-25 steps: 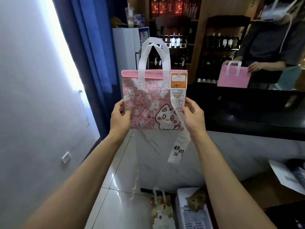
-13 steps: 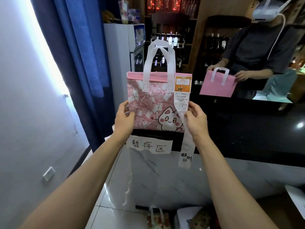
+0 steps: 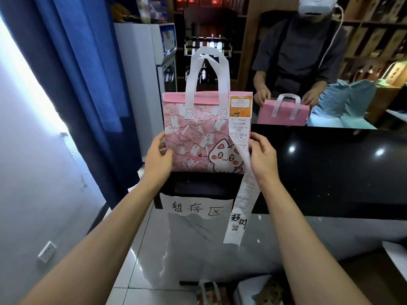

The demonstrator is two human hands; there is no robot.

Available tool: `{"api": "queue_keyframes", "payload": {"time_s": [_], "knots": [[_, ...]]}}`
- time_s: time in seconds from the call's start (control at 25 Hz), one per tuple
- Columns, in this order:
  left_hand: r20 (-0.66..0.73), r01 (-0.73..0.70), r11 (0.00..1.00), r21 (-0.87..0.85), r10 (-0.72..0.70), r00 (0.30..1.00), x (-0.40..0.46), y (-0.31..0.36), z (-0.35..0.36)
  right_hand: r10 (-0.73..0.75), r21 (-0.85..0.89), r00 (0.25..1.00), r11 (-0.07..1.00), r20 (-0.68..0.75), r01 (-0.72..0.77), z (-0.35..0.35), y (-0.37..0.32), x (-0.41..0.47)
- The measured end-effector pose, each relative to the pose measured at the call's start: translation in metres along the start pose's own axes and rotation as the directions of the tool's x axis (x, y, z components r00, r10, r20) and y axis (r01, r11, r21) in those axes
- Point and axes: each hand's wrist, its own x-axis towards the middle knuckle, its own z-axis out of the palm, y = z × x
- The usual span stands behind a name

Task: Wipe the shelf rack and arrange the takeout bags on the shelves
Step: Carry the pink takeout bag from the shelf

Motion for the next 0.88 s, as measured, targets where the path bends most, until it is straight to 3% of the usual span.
{"api": "queue_keyframes", "payload": {"time_s": [0.2,0.48,0.76,0.88], "knots": [[-0.045,0.015,0.999,0.028,-0.014,0.999,0.004,0.002,0.002,-0.058,-0.073,0.998,0.996,-0.004,0.057,-0.005,0.0,0.0],[-0.129,0.02,0.98,0.196,0.005,0.992,-0.032,0.013,0.008,-0.139,-0.173,0.989,0.974,0.049,0.145,-0.026,0.003,-0.012],[-0.191,0.076,0.958,0.276,-0.023,0.981,-0.136,0.019,0.023,-0.288,-0.284,0.92,0.889,0.266,0.36,-0.052,0.025,-0.062],[-0.171,0.089,0.934,0.347,-0.03,0.985,-0.185,0.016,0.025,-0.294,-0.248,0.877,0.881,0.379,0.403,-0.051,0.035,-0.091]]}}
